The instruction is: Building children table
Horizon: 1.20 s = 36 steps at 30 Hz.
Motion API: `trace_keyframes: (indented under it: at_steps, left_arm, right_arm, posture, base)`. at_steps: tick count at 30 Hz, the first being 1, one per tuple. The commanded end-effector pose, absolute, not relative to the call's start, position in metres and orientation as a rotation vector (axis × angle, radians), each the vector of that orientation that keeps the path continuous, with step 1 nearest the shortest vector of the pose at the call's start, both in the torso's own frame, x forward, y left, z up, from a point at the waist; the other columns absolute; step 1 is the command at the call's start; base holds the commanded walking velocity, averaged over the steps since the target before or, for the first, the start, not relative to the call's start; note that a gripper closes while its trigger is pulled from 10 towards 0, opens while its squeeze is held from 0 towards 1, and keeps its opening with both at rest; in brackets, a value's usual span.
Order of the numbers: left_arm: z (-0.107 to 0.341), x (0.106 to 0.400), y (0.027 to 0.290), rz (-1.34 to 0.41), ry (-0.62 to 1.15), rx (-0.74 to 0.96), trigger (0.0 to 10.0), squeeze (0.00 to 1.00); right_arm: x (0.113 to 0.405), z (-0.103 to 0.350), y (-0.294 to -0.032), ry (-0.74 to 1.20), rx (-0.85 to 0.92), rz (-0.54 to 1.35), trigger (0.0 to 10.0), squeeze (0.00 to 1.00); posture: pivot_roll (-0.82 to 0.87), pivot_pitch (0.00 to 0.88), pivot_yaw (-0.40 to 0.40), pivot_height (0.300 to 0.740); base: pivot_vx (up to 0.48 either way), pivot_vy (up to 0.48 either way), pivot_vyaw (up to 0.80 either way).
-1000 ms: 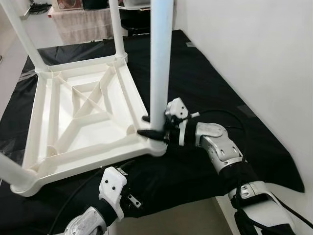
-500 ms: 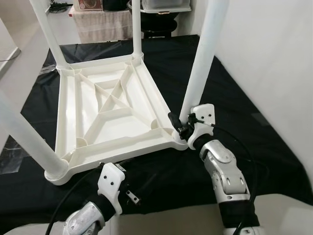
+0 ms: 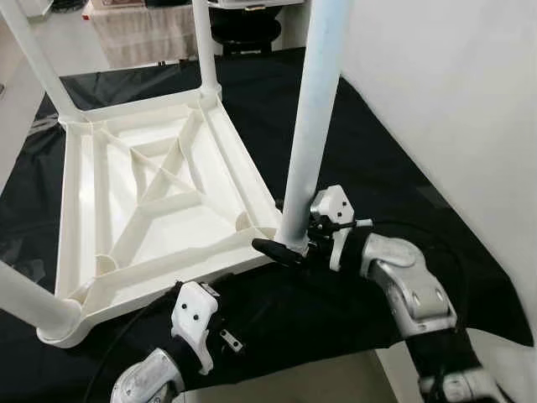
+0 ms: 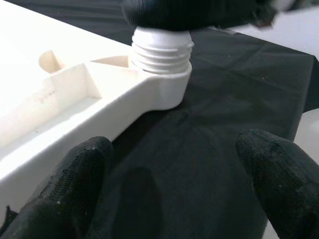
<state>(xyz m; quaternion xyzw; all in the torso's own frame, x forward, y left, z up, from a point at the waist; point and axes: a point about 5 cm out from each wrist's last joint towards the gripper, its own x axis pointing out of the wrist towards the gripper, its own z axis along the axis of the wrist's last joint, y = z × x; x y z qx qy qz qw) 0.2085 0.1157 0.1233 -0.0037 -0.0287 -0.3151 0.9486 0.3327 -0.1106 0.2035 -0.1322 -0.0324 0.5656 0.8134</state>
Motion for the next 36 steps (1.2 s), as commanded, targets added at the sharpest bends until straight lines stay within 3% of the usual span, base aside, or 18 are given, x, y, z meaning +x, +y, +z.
trace_keyframes:
  at_steps: [1, 3, 4, 5, 6, 7, 17, 22, 27, 28, 30, 33, 36]
  left_arm:
    - [0.119, 0.204, 0.115, -0.651, -0.038, -0.002, 10.0, 0.00]
    - [0.119, 0.202, 0.115, -0.656, -0.034, 0.004, 10.0, 0.00]
    - [0.119, 0.201, 0.114, -0.658, -0.033, 0.008, 10.0, 0.00]
    - [0.119, 0.201, 0.114, -0.658, -0.033, 0.008, 10.0, 0.00]
    - [0.119, 0.201, 0.114, -0.661, -0.031, 0.010, 10.0, 0.00]
    - [0.120, 0.200, 0.114, -0.664, -0.031, 0.010, 10.0, 0.00]
    - [0.121, 0.198, 0.113, -0.680, -0.031, 0.000, 10.0, 0.00]
    - [0.122, 0.198, 0.113, -0.683, -0.034, -0.005, 10.0, 0.00]
    - [0.123, 0.198, 0.115, -0.679, -0.038, -0.009, 10.0, 0.00]
    - [0.124, 0.198, 0.120, -0.669, -0.038, -0.006, 10.0, 0.00]
    - [0.125, 0.198, 0.123, -0.660, -0.037, -0.003, 10.0, 0.00]
    - [0.124, 0.199, 0.125, -0.661, -0.035, -0.002, 10.0, 0.00]
    - [0.123, 0.202, 0.126, -0.674, -0.030, 0.007, 10.0, 0.00]
  right_arm:
    - [0.332, 0.195, -0.103, -0.044, -0.306, 1.269, 10.0, 0.00]
    - [0.341, 0.199, -0.104, -0.023, -0.372, 1.292, 10.0, 0.00]
    - [0.345, 0.204, -0.104, -0.026, -0.405, 1.310, 7.6, 0.00]
    - [0.345, 0.204, -0.104, -0.026, -0.405, 1.310, 7.6, 0.00]
    - [0.348, 0.210, -0.104, -0.032, -0.425, 1.330, 5.4, 0.00]
    - [0.350, 0.217, -0.105, -0.040, -0.423, 1.351, 0.0, 0.00]
    - [0.357, 0.226, -0.118, -0.034, -0.377, 1.430, 0.0, 0.00]
    - [0.350, 0.209, -0.131, -0.004, -0.309, 1.428, 0.0, 0.00]
    - [0.335, 0.178, -0.134, 0.085, -0.224, 1.237, 0.0, 0.00]
    - [0.317, 0.153, -0.110, 0.168, 0.000, 0.845, 0.0, 0.00]
    - [0.290, 0.134, -0.109, 0.312, 0.228, 0.409, 0.0, 0.00]
    - [0.280, 0.135, -0.102, 0.272, 0.141, 0.445, 0.0, 0.00]
    - [0.275, 0.137, -0.083, 0.158, -0.042, 0.663, 0.0, 0.00]
  posture:
    - [0.04, 0.166, -0.030, 0.740]
    - [0.04, 0.173, -0.030, 0.740]
    - [0.04, 0.176, -0.031, 0.740]
    - [0.04, 0.176, -0.031, 0.740]
    - [0.04, 0.176, -0.031, 0.740]
    - [0.04, 0.182, -0.035, 0.740]
    - [0.05, 0.191, -0.037, 0.740]
    - [0.03, 0.202, -0.035, 0.740]
    - [0.03, 0.217, -0.040, 0.740]
    - [0.02, 0.230, -0.018, 0.740]
    - [0.02, 0.230, -0.018, 0.740]
    - [0.01, 0.231, -0.011, 0.740]
    - [0.02, 0.216, -0.002, 0.740]
  base:
    - [0.000, 0.000, 0.00]
    - [0.000, 0.000, 0.00]
    - [0.000, 0.000, 0.00]
    - [0.000, 0.000, 0.00]
    - [0.000, 0.000, 0.00]
    - [0.000, 0.000, 0.00]
    - [0.000, 0.000, 0.00]
    - [0.000, 0.000, 0.00]
    - [0.000, 0.000, 0.00]
    - [0.000, 0.000, 0.00]
    - [0.000, 0.000, 0.00]
    - [0.000, 0.000, 0.00]
    - [0.000, 0.000, 0.00]
